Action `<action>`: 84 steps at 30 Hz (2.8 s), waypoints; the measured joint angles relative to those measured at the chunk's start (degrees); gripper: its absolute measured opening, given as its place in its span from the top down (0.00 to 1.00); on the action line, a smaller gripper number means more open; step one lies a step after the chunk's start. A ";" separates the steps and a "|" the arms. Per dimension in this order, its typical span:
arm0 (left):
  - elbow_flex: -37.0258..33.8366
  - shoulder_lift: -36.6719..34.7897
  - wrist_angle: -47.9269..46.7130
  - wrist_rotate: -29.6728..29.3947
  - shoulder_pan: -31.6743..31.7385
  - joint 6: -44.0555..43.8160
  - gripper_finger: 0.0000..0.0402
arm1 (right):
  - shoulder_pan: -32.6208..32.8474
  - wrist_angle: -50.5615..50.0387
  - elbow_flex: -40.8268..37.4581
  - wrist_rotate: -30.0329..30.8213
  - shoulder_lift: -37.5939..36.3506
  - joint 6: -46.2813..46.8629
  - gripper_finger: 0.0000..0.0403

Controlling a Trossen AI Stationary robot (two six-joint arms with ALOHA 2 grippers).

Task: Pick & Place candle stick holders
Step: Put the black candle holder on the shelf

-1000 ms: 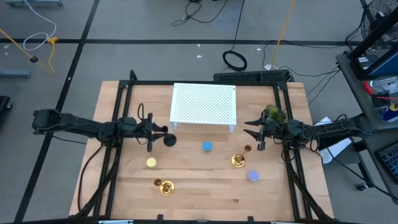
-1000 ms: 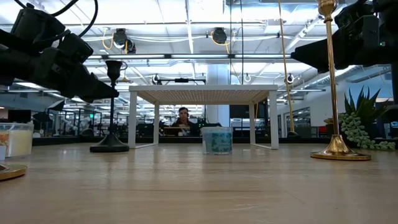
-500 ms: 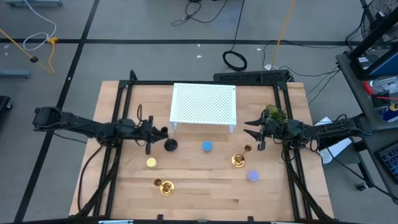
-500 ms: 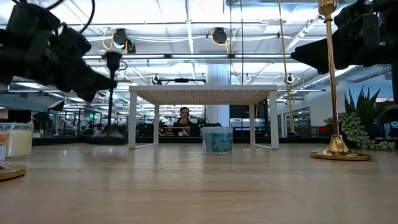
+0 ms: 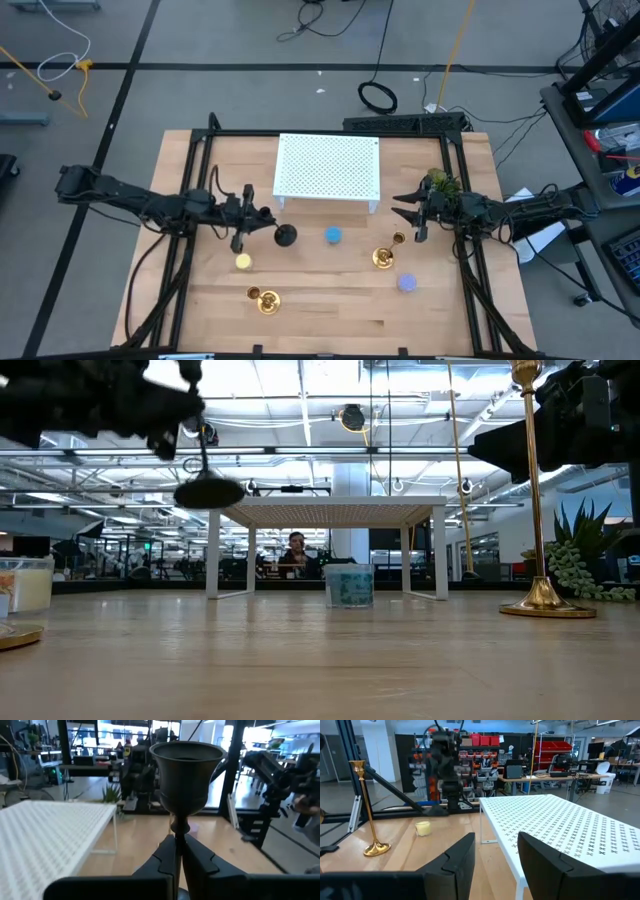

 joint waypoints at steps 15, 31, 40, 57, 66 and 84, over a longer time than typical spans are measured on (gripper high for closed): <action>26.88 0.85 -30.52 -3.42 10.09 2.22 0.95 | 0.00 -0.07 -0.02 0.00 0.00 -0.04 0.64; 32.69 15.75 -25.08 6.67 36.27 4.98 0.96 | 0.00 -0.04 -0.02 0.00 0.00 -0.48 0.64; 32.70 21.81 -24.06 7.58 41.11 3.07 0.95 | 0.00 -0.42 -0.01 0.00 0.07 -0.48 0.64; 32.71 22.77 -24.13 7.66 42.12 4.94 0.90 | 0.00 -0.42 0.00 0.00 0.11 -0.48 0.64; 32.70 22.77 -24.36 7.65 42.12 4.97 0.90 | 0.00 -0.42 0.00 0.00 0.13 -0.48 0.64; 32.69 22.75 -24.41 7.41 42.12 5.57 0.63 | 0.00 -0.42 0.00 -0.01 0.13 -0.48 0.64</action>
